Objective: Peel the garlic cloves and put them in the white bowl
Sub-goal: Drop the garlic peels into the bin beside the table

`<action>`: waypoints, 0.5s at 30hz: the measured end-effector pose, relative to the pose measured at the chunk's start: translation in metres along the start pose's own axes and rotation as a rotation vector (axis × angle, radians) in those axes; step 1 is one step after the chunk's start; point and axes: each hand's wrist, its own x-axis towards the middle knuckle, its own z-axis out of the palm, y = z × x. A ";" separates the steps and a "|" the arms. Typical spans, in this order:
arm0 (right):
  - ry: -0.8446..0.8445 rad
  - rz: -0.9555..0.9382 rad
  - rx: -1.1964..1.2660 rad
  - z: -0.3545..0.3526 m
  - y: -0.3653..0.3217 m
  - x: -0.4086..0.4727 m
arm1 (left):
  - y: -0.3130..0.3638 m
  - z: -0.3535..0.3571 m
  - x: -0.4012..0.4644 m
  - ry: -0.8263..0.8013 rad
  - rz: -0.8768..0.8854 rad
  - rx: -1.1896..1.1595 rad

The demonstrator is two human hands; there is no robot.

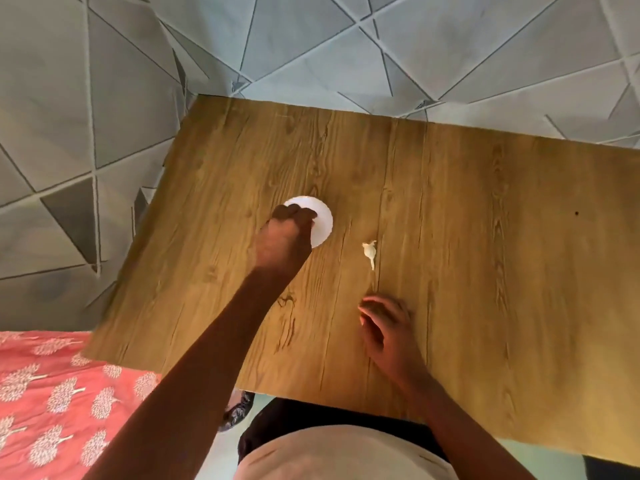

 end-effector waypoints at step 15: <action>0.050 0.338 0.167 -0.029 0.020 0.106 | 0.086 0.096 -0.028 -0.089 -0.239 -0.401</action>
